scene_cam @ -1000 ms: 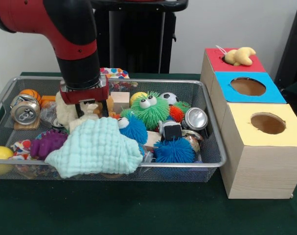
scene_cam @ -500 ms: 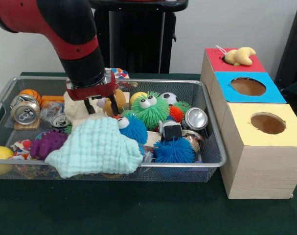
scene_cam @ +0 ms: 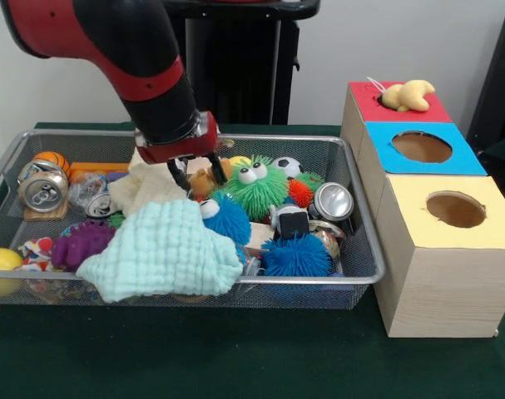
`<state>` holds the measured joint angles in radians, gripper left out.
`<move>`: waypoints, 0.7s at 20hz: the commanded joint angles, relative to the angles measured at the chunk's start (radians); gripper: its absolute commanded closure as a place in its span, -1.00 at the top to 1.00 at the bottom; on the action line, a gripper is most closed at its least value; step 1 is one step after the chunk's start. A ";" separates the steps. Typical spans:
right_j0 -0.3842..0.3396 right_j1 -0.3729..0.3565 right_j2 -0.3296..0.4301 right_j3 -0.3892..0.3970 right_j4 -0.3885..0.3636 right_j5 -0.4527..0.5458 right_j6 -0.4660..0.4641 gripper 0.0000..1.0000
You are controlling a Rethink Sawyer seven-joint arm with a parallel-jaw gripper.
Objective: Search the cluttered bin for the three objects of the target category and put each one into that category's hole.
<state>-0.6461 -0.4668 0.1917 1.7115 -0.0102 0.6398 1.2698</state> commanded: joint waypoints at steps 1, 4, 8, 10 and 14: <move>0.036 0.039 0.008 0.047 0.057 0.056 0.220 1.00; 0.050 0.041 -0.007 0.034 0.039 0.042 0.204 1.00; 0.072 0.035 -0.022 0.010 -0.042 -0.040 0.134 -1.00; 0.087 0.024 -0.033 0.000 -0.074 -0.047 0.112 -1.00; 0.126 -0.029 -0.064 -0.013 -0.082 0.055 0.111 -1.00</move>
<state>-0.5660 -0.4733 0.1530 1.7151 -0.0320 0.6342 1.2698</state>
